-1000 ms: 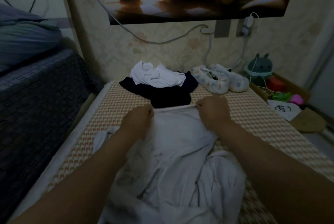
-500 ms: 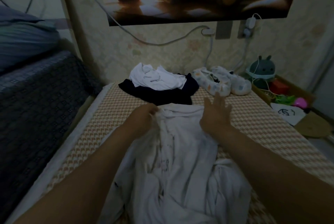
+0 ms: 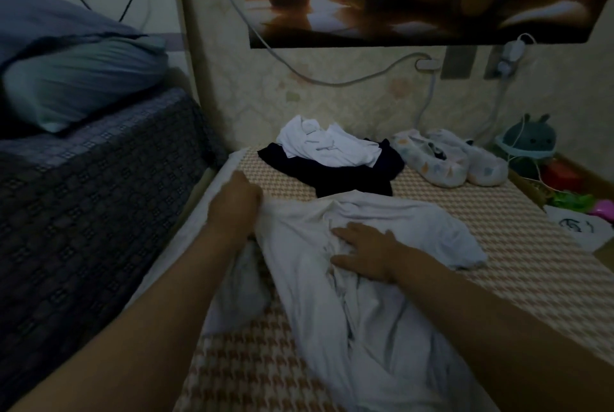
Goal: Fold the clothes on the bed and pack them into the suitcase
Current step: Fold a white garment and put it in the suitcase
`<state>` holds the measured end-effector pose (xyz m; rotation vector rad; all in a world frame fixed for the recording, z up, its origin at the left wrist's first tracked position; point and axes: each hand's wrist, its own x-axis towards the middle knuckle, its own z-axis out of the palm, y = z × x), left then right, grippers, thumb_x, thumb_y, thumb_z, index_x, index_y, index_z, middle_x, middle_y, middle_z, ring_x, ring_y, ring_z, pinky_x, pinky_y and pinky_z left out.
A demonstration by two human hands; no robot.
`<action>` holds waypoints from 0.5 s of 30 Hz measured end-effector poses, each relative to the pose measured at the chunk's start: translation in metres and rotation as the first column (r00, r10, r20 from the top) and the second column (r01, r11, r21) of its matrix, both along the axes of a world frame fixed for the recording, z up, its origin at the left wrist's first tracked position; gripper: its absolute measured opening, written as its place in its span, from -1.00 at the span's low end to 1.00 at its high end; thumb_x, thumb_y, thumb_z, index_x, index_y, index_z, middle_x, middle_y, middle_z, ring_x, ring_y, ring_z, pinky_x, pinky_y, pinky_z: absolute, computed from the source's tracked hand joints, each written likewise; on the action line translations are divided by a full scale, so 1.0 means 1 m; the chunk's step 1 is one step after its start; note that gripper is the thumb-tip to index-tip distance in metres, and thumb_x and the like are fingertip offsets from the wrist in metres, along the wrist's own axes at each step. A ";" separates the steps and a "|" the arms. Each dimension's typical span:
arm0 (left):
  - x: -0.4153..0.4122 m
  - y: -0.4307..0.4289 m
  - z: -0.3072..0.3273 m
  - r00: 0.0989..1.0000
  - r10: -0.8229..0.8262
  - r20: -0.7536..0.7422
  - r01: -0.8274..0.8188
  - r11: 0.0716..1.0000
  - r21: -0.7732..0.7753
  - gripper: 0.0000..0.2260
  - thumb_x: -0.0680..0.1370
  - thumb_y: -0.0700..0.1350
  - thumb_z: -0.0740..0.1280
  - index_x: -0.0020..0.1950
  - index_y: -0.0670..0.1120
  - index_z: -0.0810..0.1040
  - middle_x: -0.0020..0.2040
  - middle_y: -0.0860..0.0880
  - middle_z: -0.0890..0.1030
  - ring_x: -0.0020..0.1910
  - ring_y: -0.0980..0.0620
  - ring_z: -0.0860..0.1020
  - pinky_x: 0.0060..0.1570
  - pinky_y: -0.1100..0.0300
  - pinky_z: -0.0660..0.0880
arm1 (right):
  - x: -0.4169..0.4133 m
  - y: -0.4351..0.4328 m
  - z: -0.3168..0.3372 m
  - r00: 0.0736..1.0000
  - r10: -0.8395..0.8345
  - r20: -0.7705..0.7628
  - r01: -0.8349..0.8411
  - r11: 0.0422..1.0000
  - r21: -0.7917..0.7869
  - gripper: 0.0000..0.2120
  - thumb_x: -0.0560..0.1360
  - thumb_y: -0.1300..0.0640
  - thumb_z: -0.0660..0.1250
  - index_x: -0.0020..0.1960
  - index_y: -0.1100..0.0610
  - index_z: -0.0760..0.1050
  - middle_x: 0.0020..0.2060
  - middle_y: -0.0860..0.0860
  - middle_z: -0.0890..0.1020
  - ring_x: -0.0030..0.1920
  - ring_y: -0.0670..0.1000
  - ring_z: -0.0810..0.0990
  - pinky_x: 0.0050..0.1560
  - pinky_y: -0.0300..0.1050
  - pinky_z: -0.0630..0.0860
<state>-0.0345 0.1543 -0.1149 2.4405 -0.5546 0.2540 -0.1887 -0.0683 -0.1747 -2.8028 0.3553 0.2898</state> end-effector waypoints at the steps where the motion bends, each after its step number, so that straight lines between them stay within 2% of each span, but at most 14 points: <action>1: 0.010 -0.004 0.003 0.990 0.101 0.097 -0.101 0.995 -0.006 -0.87 0.52 -0.19 0.21 -0.03 -0.15 0.53 -0.01 -0.08 0.52 -0.03 -0.11 0.48 -0.08 0.06 0.47 | 0.001 -0.004 -0.002 1.000 -0.012 0.003 0.013 1.000 -0.023 -0.26 0.47 -0.44 0.08 0.55 -0.23 -0.08 0.57 -0.06 -0.04 0.55 -0.01 -0.05 0.46 0.32 -0.22; 2: 0.018 -0.006 0.002 0.974 0.137 0.179 -0.159 0.981 0.111 -0.83 0.54 -0.17 0.23 0.06 -0.11 0.57 0.17 -0.11 0.50 0.14 -0.14 0.46 0.04 0.00 0.47 | 0.001 -0.008 -0.004 0.999 -0.033 0.006 0.033 0.999 -0.044 -0.25 0.47 -0.44 0.06 0.55 -0.22 -0.10 0.57 -0.06 -0.07 0.56 -0.01 -0.07 0.46 0.33 -0.23; 3: 0.022 -0.008 -0.001 0.969 0.119 0.216 -0.180 0.940 0.291 -0.79 0.57 -0.15 0.24 0.16 -0.09 0.58 0.34 -0.15 0.41 0.31 -0.17 0.35 0.20 -0.06 0.39 | 0.002 -0.013 -0.007 0.998 -0.056 0.012 0.057 0.997 -0.061 -0.24 0.46 -0.46 0.05 0.55 -0.22 -0.12 0.57 -0.07 -0.10 0.56 -0.01 -0.09 0.45 0.35 -0.24; 5: 0.022 -0.009 -0.018 0.984 0.105 0.141 -0.169 0.788 0.592 -0.64 0.63 -0.04 0.17 0.43 -0.07 0.39 0.54 -0.16 0.13 0.50 -0.20 0.08 0.44 -0.08 0.09 | 0.004 -0.022 -0.012 0.995 -0.095 0.029 0.097 0.992 -0.087 -0.21 0.44 -0.49 0.02 0.55 -0.24 -0.14 0.56 -0.10 -0.16 0.55 -0.04 -0.17 0.44 0.36 -0.27; 6: 0.018 -0.012 -0.027 0.986 0.129 0.107 -0.167 0.725 0.668 -0.56 0.64 0.01 0.14 0.51 -0.07 0.24 0.57 -0.17 0.03 0.53 -0.20 -0.01 0.48 -0.07 -0.02 | 0.005 -0.025 -0.014 0.993 -0.109 0.037 0.112 0.990 -0.089 -0.20 0.42 -0.51 0.01 0.55 -0.24 -0.13 0.56 -0.12 -0.20 0.55 -0.05 -0.21 0.43 0.36 -0.29; 7: 0.014 -0.016 -0.033 0.988 0.120 0.092 -0.150 0.696 0.702 -0.51 0.64 0.03 0.13 0.54 -0.07 0.15 0.57 -0.19 -0.02 0.54 -0.21 -0.04 0.49 -0.07 -0.07 | 0.007 -0.029 -0.016 0.992 -0.121 0.040 0.125 0.989 -0.084 -0.19 0.41 -0.52 0.00 0.55 -0.24 -0.12 0.55 -0.12 -0.22 0.54 -0.07 -0.24 0.43 0.36 -0.30; 8: 0.009 -0.020 -0.036 0.993 0.073 0.088 -0.114 0.702 0.703 -0.50 0.63 0.02 0.16 0.54 -0.07 0.17 0.56 -0.20 0.02 0.53 -0.22 -0.01 0.48 -0.08 -0.06 | 0.008 -0.032 -0.017 0.991 -0.128 0.038 0.130 0.988 -0.085 -0.20 0.41 -0.52 -0.01 0.55 -0.24 -0.12 0.55 -0.13 -0.23 0.54 -0.07 -0.25 0.42 0.37 -0.31; 10: 0.005 -0.032 -0.038 0.991 -0.108 0.079 0.033 0.771 0.636 -0.59 0.59 -0.03 0.22 0.43 -0.05 0.35 0.46 -0.17 0.27 0.44 -0.22 0.22 0.42 -0.08 0.18 | 0.009 -0.038 -0.017 0.990 -0.137 0.036 0.140 0.984 -0.114 -0.23 0.44 -0.50 -0.04 0.55 -0.24 -0.14 0.55 -0.12 -0.23 0.54 -0.08 -0.25 0.42 0.38 -0.32; 11: 0.003 -0.036 -0.039 0.978 -0.208 0.017 0.159 0.798 0.581 -0.64 0.59 -0.01 0.23 0.38 -0.02 0.41 0.38 -0.15 0.35 0.37 -0.20 0.32 0.35 -0.06 0.29 | 0.009 -0.042 -0.017 0.989 -0.144 0.040 0.148 0.979 -0.136 -0.25 0.46 -0.48 -0.06 0.55 -0.23 -0.16 0.55 -0.11 -0.23 0.54 -0.07 -0.24 0.41 0.38 -0.32; 12: 0.001 -0.039 -0.043 0.954 -0.286 -0.095 0.292 0.799 0.526 -0.64 0.60 0.03 0.21 0.38 0.00 0.43 0.37 -0.14 0.37 0.36 -0.19 0.35 0.33 -0.04 0.32 | 0.008 -0.046 -0.017 0.988 -0.149 0.043 0.154 0.974 -0.164 -0.27 0.48 -0.46 -0.08 0.55 -0.21 -0.17 0.56 -0.09 -0.22 0.55 -0.05 -0.23 0.42 0.37 -0.32; 14: -0.004 -0.040 -0.052 0.901 -0.330 -0.283 0.432 0.754 0.494 -0.56 0.63 0.12 0.15 0.48 0.03 0.31 0.50 -0.14 0.24 0.46 -0.18 0.23 0.43 -0.03 0.20 | 0.006 -0.051 -0.016 0.989 -0.141 0.043 0.147 0.962 -0.232 -0.30 0.52 -0.41 -0.10 0.57 -0.17 -0.15 0.57 -0.05 -0.18 0.55 -0.02 -0.20 0.41 0.37 -0.31; 15: -0.005 -0.039 -0.056 0.893 -0.327 -0.308 0.445 0.735 0.511 -0.53 0.63 0.14 0.12 0.52 0.04 0.24 0.54 -0.13 0.16 0.50 -0.16 0.17 0.47 -0.02 0.14 | 0.005 -0.050 -0.014 0.991 -0.127 0.052 0.136 0.955 -0.262 -0.32 0.54 -0.38 -0.08 0.57 -0.14 -0.11 0.57 -0.03 -0.15 0.55 0.00 -0.17 0.42 0.36 -0.29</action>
